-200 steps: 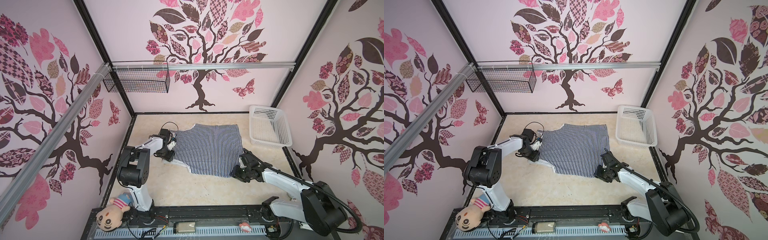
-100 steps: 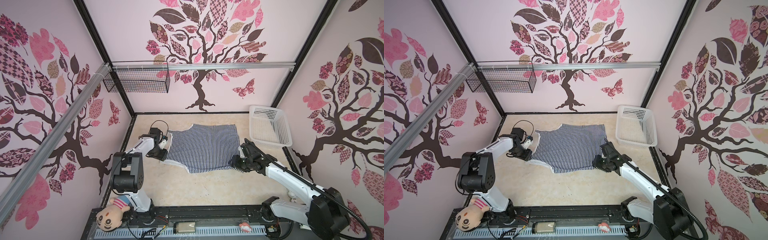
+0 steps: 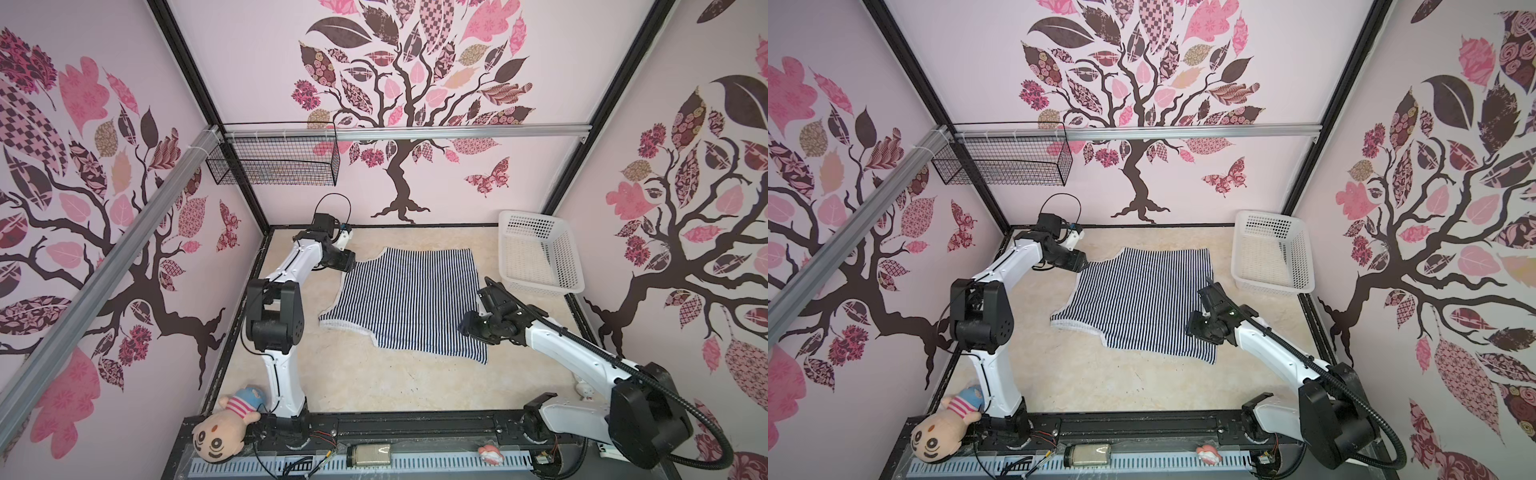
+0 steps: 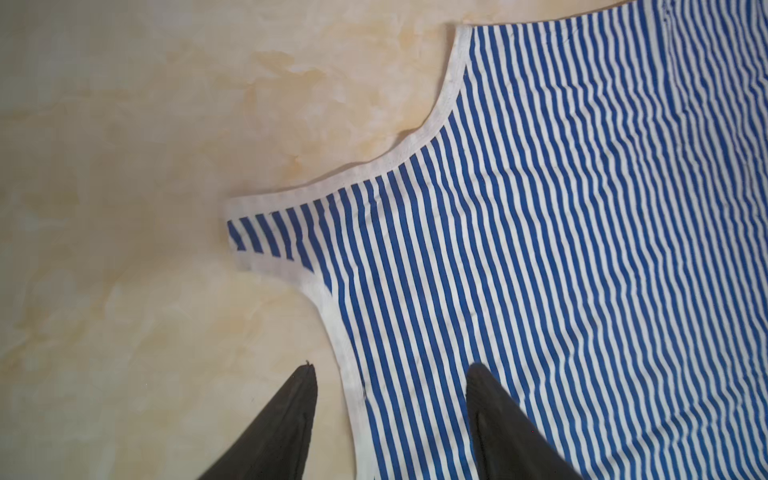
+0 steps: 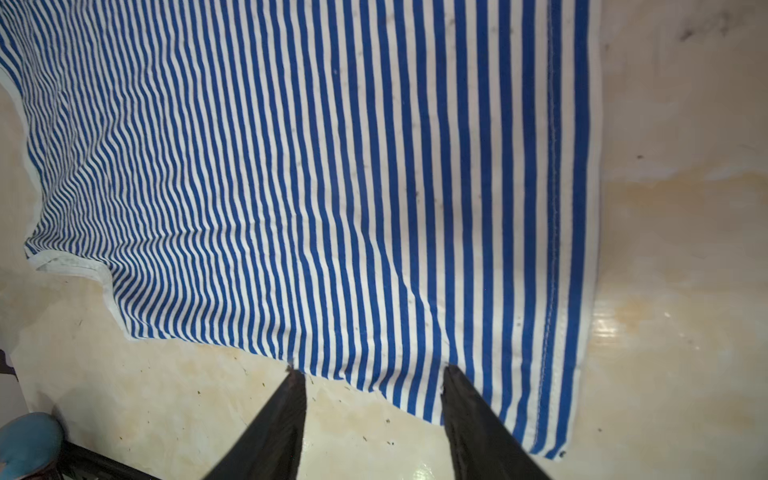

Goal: Fold and stack the tank tops

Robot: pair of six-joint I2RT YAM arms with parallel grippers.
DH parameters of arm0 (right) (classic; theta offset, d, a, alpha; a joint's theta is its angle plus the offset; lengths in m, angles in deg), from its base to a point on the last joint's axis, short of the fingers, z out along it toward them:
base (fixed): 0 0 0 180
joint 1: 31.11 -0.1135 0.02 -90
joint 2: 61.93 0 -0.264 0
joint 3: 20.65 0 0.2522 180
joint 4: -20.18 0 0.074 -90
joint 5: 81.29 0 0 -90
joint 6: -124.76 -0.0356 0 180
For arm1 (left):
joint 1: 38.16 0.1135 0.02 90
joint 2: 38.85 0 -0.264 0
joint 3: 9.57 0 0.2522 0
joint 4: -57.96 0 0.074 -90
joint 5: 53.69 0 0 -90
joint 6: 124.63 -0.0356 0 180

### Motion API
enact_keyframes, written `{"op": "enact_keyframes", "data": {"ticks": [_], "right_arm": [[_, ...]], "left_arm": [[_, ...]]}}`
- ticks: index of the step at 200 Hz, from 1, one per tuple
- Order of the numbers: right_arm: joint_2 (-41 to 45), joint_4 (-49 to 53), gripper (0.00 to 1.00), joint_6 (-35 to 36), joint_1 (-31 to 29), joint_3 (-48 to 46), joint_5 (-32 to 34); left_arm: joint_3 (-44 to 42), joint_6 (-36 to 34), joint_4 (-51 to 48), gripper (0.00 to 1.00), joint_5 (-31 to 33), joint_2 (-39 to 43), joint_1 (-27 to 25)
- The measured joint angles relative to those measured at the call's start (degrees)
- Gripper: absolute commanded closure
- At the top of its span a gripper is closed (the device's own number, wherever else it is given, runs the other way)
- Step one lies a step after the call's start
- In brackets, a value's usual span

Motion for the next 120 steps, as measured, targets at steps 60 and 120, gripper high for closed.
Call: {"op": "enact_keyframes", "data": {"ticks": [60, 120], "right_arm": [[-0.1, -1.3, 0.44, -0.9, 0.0, -2.8, -0.1], [-2.9, -3.3, 0.43, -0.9, 0.0, -2.5, -0.2]], "left_arm": [[12.7, 1.7, -2.0, 0.38, -1.4, -12.3, -0.4], [19.9, 2.0, -4.3, 0.38, 3.3, -18.4, 0.3]]}}
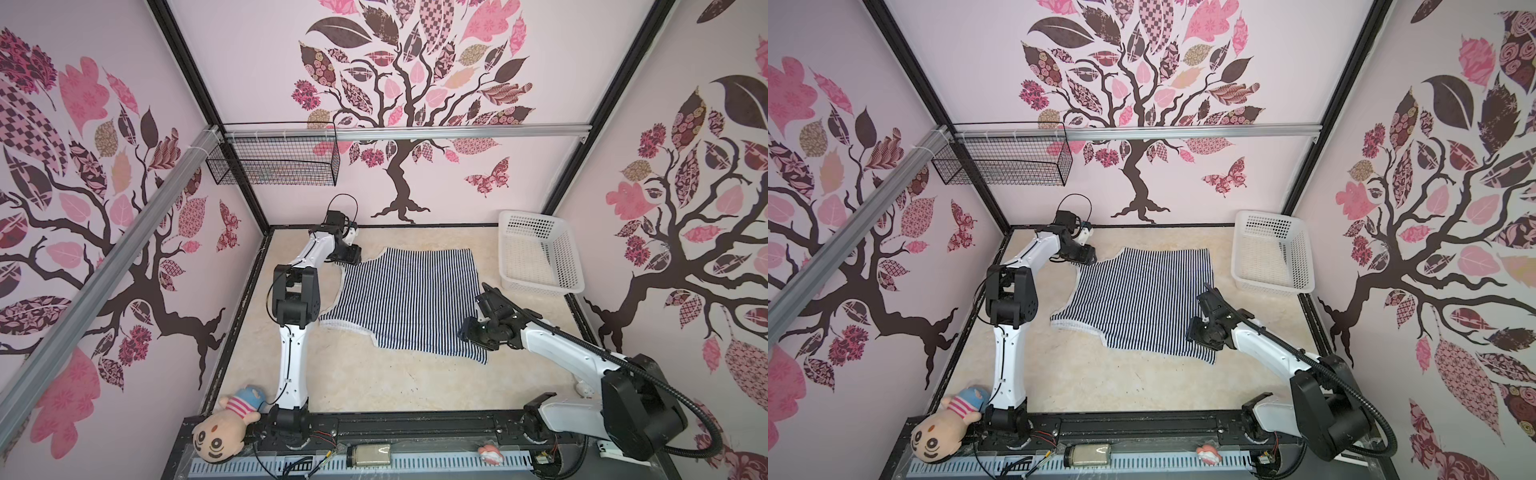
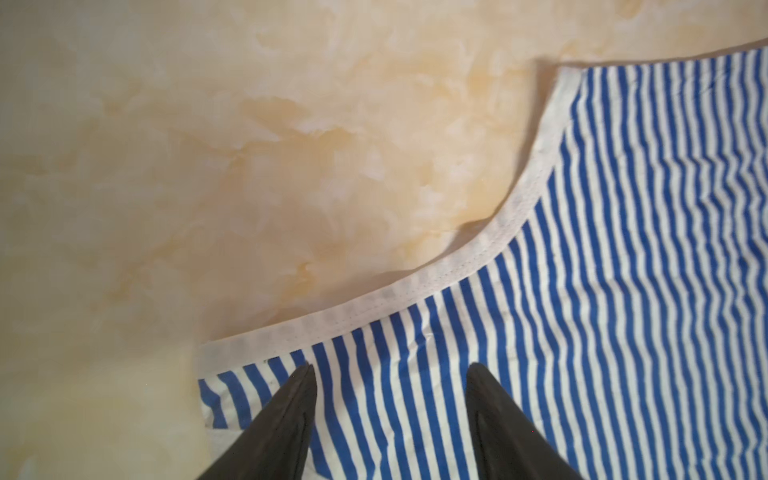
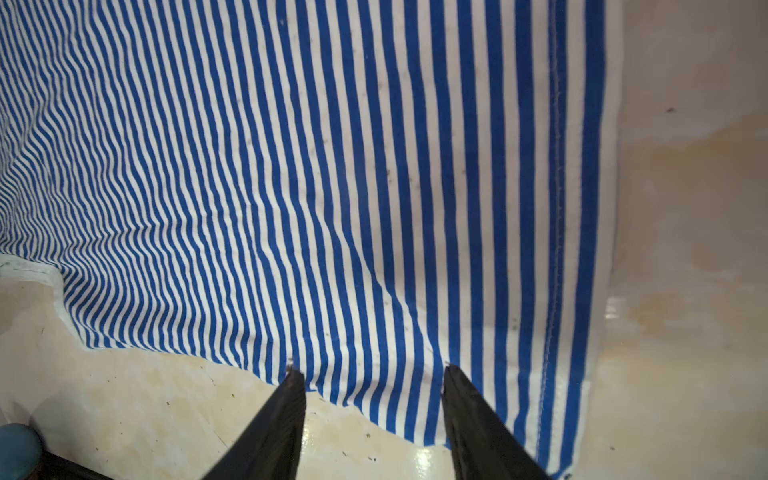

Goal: Fold and stack the tank tops

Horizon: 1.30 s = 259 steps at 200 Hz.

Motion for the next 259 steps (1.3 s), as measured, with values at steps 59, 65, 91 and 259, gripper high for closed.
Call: {"op": "enact_keyframes", "data": {"ticks": [59, 65, 91, 259], "right_arm": [[-3.2, -2.5, 0.43, 0.2, 0.0, 1.0, -0.9], [-3.7, -2.8, 0.43, 0.2, 0.0, 1.0, -1.1], [-5.4, -3.8, 0.43, 0.3, 0.0, 1.0, -1.3], [-1.0, -1.2, 0.32, 3.9, 0.0, 3.9, 1.4]], "left_arm": [[-9.3, -0.5, 4.2, 0.37, 2.3, 3.1, 4.3], [-9.4, -0.7, 4.5, 0.37, 2.6, 3.1, 4.4], [-9.3, -1.0, 5.1, 0.36, 4.3, 3.0, 4.2], [-28.5, -1.2, 8.9, 0.29, 4.9, 26.5, 4.5]]}}
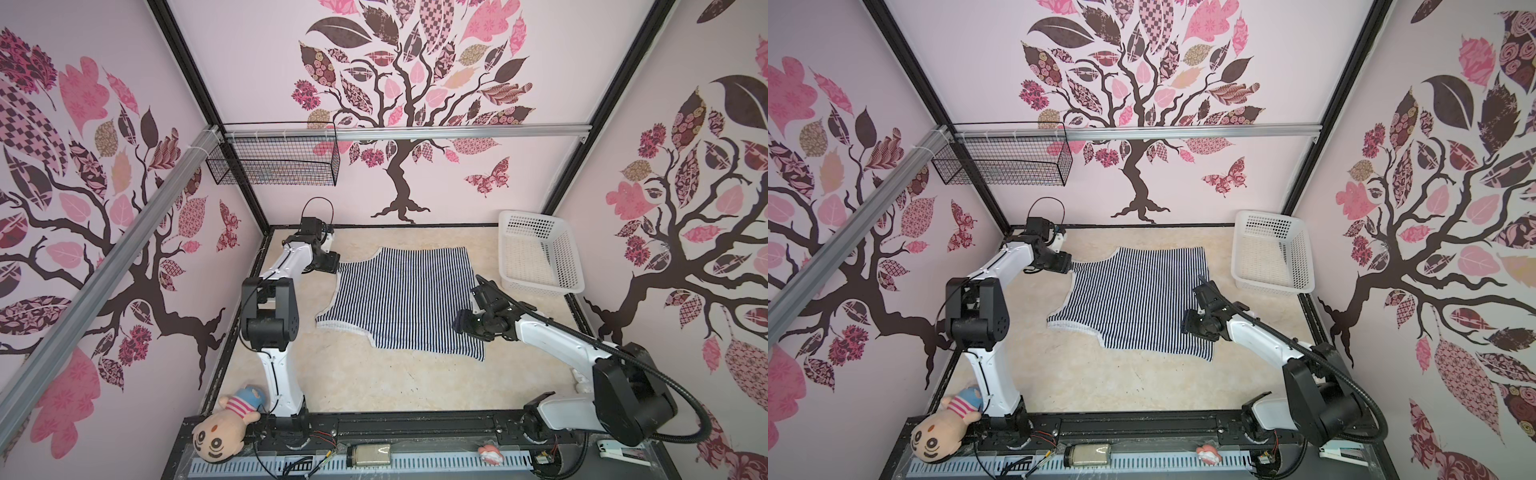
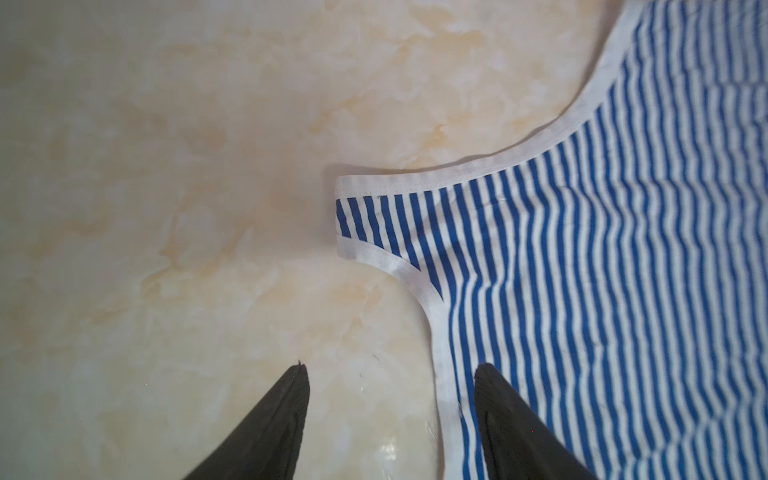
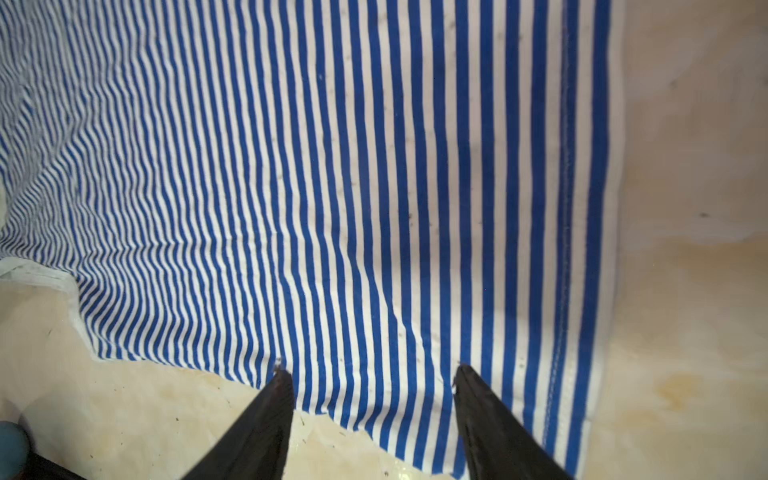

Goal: Fold and stack the tank tops

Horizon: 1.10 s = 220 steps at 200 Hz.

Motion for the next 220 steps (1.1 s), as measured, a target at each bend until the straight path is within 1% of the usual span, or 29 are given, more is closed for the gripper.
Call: {"op": "enact_keyframes", "data": {"ticks": [7, 16, 38, 89, 121, 137, 165, 178, 191, 208, 220], "right_arm": [[1.4, 0.7, 0.29, -0.1, 0.0, 0.0, 0.5], [3.1, 1.6, 0.29, -0.4, 0.0, 0.0, 1.2], [6.1, 3.7, 0.27, -1.4, 0.0, -0.6, 2.4], [13.8, 7.1, 0.28, -5.6, 0.0, -8.0, 2.4], [16.4, 8.6, 0.28, -7.3, 0.0, -10.1, 2.3], [17.0, 8.6, 0.29, -7.8, 0.0, -10.7, 2.1], [18.0, 8.2, 0.32, -9.0, 0.0, -12.6, 1.5], [18.0, 8.1, 0.35, -9.5, 0.0, -13.7, 1.4], [18.0, 7.8, 0.38, -10.1, 0.0, -14.6, 1.1], [18.0, 6.9, 0.4, -10.6, 0.0, -15.4, 0.3], [18.0, 6.4, 0.41, -11.0, 0.0, -15.5, 0.0]], "left_arm": [[-2.2, 0.2, 0.4, 0.28, -0.8, 3.5, 0.0], [-4.4, 0.2, 0.2, 0.28, -1.6, 7.0, 0.0], [-9.5, -0.5, -1.4, 0.28, -4.1, 13.4, 0.3], [-30.0, -5.7, -7.9, 0.28, -9.4, 27.2, 1.8], [-36.2, -7.9, -9.6, 0.28, -12.4, 35.3, 1.6], [-37.7, -8.9, -9.6, 0.28, -12.9, 36.5, 1.6], [-38.4, -10.6, -10.7, 0.28, -15.3, 35.4, 0.7], [-38.4, -10.7, -10.8, 0.28, -15.8, 34.6, -1.7], [-38.4, -10.6, -10.7, 0.28, -16.3, 33.7, -5.4], [-38.4, -10.2, -10.3, 0.28, -17.5, 31.9, -9.9], [-38.4, -9.9, -10.1, 0.28, -18.1, 30.2, -11.9]]}}
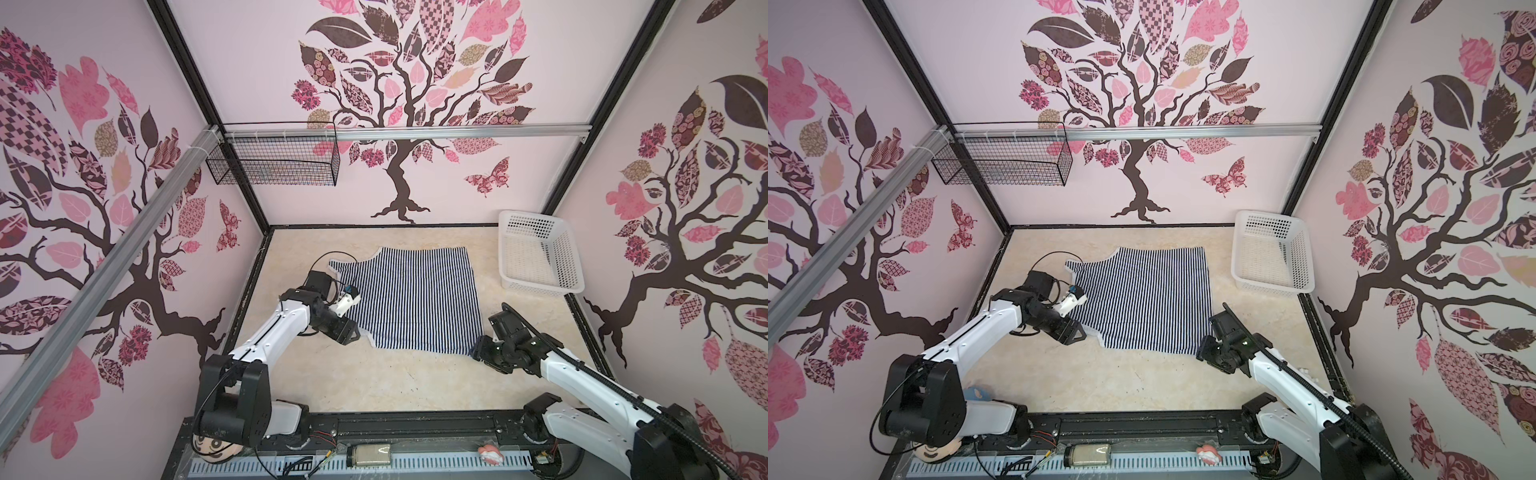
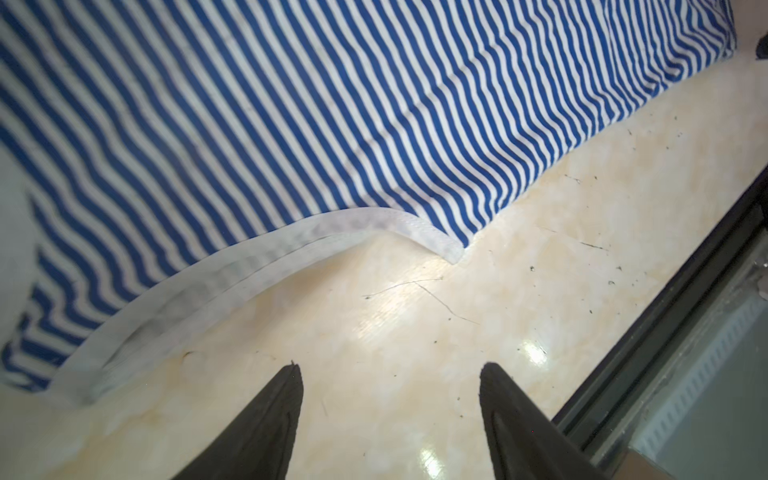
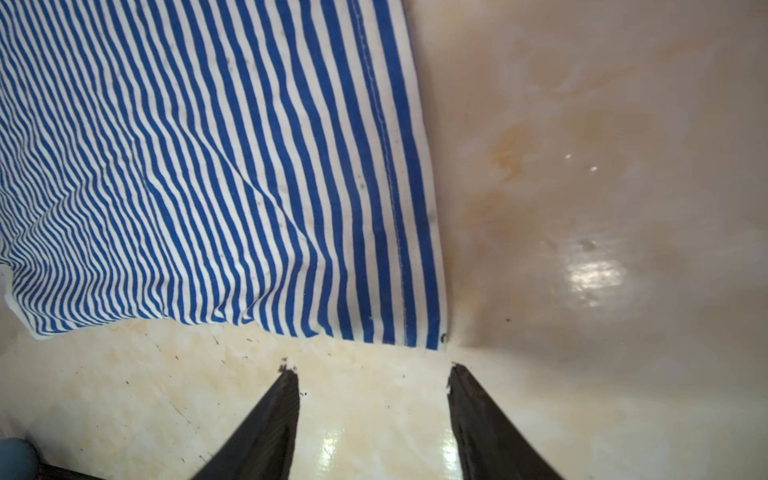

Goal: Fold and stack the tank tops

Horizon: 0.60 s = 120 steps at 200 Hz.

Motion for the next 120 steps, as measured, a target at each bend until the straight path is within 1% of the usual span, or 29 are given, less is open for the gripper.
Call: {"op": "enact_keyframes", "data": {"ticks": [21, 61, 87, 120], "right_arm": [[0.0, -0.8, 0.43, -0.6, 0.0, 0.0, 0.0], [1.2, -0.7, 0.5, -1.6, 0.0, 0.0, 1.3], [2.3, -0.8, 0.54, -2.3, 0.0, -0.6, 2.5], [2.7, -0.9, 0.56, -3.2, 0.0, -2.1, 3.6]], "left_arm": [[0.4, 0.5, 0.4, 0.28, -0.6, -4.0, -1.8], [2.3, 0.7, 0.7, 0.28, -2.4, -10.8, -2.1], [3.6, 0.9, 0.7, 0.29, -5.7, -13.4, -2.2], [6.2, 1.2, 0.3, 0.29, -9.4, -17.0, -2.4]]}}
